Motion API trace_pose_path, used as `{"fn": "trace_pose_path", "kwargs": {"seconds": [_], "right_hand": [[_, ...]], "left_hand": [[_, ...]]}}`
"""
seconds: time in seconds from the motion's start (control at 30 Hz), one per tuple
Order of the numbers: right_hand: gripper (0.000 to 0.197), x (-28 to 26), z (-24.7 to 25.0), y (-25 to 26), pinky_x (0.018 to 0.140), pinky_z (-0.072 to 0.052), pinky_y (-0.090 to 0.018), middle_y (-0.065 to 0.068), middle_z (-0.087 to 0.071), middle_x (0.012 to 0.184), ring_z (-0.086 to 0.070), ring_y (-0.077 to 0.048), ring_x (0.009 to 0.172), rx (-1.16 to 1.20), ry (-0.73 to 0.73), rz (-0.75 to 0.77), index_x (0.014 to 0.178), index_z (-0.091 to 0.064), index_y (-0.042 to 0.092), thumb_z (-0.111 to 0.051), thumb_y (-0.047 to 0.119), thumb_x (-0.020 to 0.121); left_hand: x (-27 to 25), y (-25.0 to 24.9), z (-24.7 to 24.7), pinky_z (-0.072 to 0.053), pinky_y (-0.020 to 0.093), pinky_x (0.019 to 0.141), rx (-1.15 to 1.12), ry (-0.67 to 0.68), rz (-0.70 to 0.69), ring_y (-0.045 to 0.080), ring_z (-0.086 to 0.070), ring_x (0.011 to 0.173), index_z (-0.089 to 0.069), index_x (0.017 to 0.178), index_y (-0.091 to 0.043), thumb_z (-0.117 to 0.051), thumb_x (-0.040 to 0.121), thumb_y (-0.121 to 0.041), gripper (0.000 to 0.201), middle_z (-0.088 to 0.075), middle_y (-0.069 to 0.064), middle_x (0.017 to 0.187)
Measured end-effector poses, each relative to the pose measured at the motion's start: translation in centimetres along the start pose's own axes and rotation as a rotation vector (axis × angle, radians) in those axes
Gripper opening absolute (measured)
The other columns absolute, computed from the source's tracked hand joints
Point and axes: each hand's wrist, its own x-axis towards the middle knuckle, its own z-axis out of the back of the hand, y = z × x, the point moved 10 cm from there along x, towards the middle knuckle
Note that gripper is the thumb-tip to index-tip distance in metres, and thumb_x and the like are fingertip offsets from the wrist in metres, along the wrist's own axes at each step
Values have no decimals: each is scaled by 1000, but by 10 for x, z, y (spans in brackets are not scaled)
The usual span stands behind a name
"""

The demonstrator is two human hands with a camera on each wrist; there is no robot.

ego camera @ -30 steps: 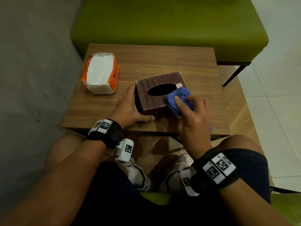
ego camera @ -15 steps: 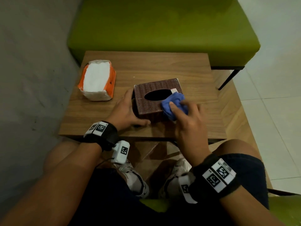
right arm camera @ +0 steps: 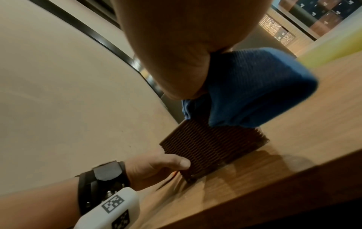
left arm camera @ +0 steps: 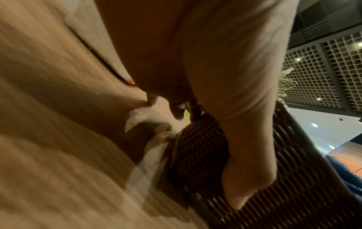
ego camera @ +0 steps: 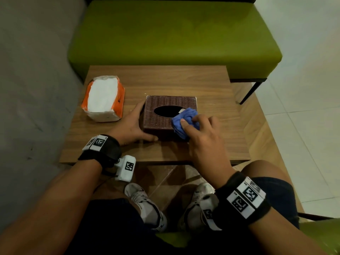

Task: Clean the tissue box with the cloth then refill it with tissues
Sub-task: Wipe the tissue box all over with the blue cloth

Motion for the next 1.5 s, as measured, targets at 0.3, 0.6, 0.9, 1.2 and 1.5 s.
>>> {"fn": "trace_pose_path", "kwargs": {"seconds": [0.3,0.6,0.9,1.2,1.5], "right_hand": [[44,8,-7,15,79,-48,-36,-13,-54,132,-49,-31,114,20,50,-53,141,-63,13,-55,13,98],[55,12,-4,23,80,-50,-35,-10,-50,123,-49,-27,111,148,73,30,136,-67,14,-28,30,99],[50,8,-7,24,82,-53,-35,-10,-50,132,-48,-27,116,49,186,126,144,-61,21,-44,28,97],[42,-3,-16,35,85,-52,-39,-13,-52,136,-50,-31,116,92,79,175,140,-65,19,-65,17,98],[36,-1,-14,28,78,-51,-37,-13,-56,133,-50,-30,110,141,14,163,132,-70,16,-63,11,98]], "left_hand": [[-25,15,15,-46,41,119,13,-352,35,10,-55,139,-48,155,-27,-98,75,-29,94,-60,-9,150],[-42,5,1,-57,36,108,-357,-487,106,3,-70,119,-66,130,-29,-85,89,-48,49,-74,-9,128],[-7,7,11,-64,52,95,-486,-634,219,20,-80,95,-79,102,-17,-92,70,-51,48,-83,0,97],[-2,13,8,-65,54,92,-540,-668,230,24,-81,92,-82,94,-17,-93,69,-41,36,-84,2,91],[-1,11,2,-65,54,92,-582,-678,257,30,-81,96,-83,94,-14,-91,67,-43,41,-84,6,93]]}}
